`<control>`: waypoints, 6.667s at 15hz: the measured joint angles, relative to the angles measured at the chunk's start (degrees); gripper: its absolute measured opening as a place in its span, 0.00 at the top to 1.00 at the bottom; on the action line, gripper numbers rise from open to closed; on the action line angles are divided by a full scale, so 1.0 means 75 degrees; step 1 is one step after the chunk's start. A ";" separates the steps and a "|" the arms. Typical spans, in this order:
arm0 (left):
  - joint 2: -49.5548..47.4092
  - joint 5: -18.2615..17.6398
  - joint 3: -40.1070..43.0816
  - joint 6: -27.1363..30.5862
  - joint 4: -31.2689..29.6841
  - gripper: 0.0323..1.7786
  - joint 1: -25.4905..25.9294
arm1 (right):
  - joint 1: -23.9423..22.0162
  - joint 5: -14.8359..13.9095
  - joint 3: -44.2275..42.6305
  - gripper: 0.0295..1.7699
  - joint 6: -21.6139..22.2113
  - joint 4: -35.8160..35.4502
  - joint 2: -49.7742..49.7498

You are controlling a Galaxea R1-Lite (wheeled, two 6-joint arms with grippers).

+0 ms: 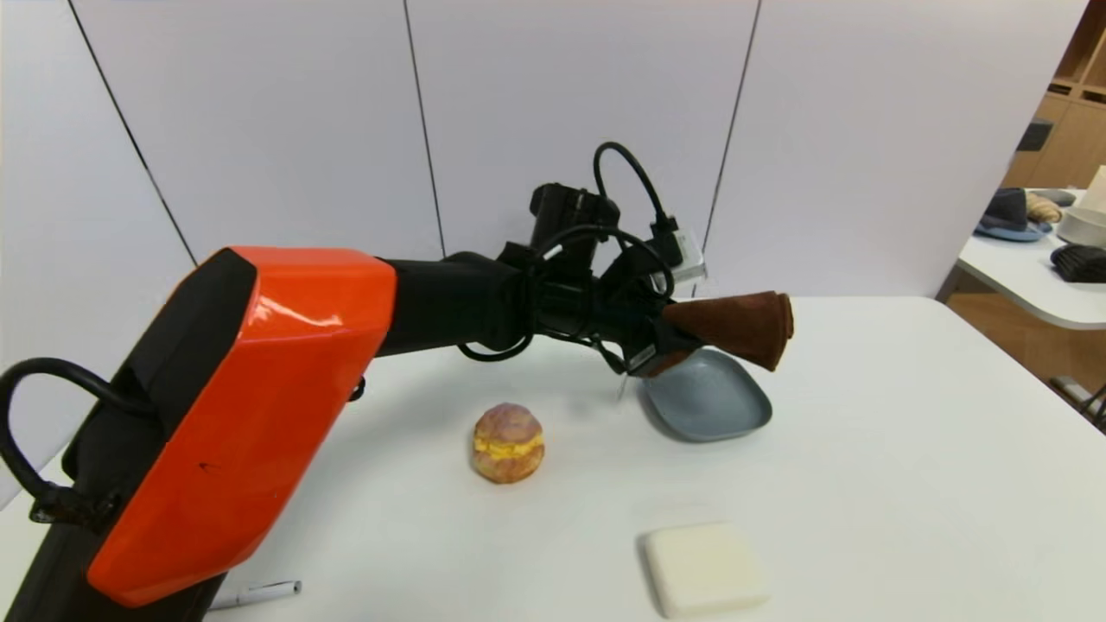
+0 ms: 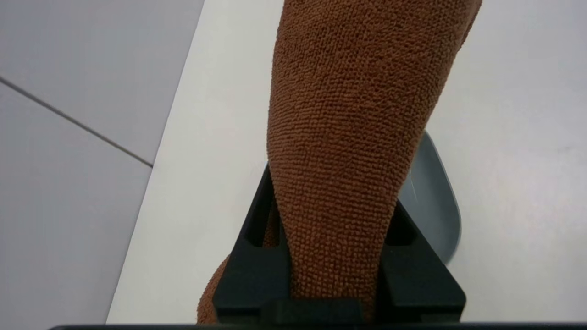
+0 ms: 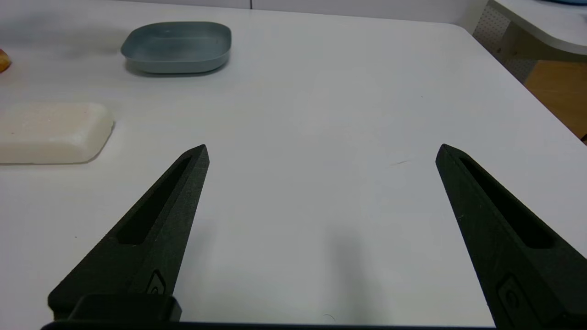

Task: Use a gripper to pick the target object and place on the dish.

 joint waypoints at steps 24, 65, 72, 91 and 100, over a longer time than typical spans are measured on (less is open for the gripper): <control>0.0881 0.0167 -0.0104 -0.0202 -0.0320 0.77 -0.0228 | 0.0000 0.0000 0.0000 0.03 0.0000 0.0000 0.0000; -1.3673 0.3395 1.1072 -0.3226 0.1024 0.05 0.3903 | 0.0000 0.0003 0.0000 0.03 0.0000 0.0000 0.0000; -1.5734 0.3392 1.2709 -0.3652 0.0166 0.05 0.4847 | 0.0000 0.0003 0.0000 0.03 0.0000 0.0000 0.0000; -1.8011 0.4797 1.5079 -0.5375 0.0429 0.05 0.5320 | 0.0000 0.0003 0.0000 0.03 0.0000 0.0000 0.0000; -1.8011 0.4810 1.5082 -0.5431 0.0426 0.05 0.5320 | 0.0000 0.0000 0.0000 0.03 0.0008 0.0000 0.0000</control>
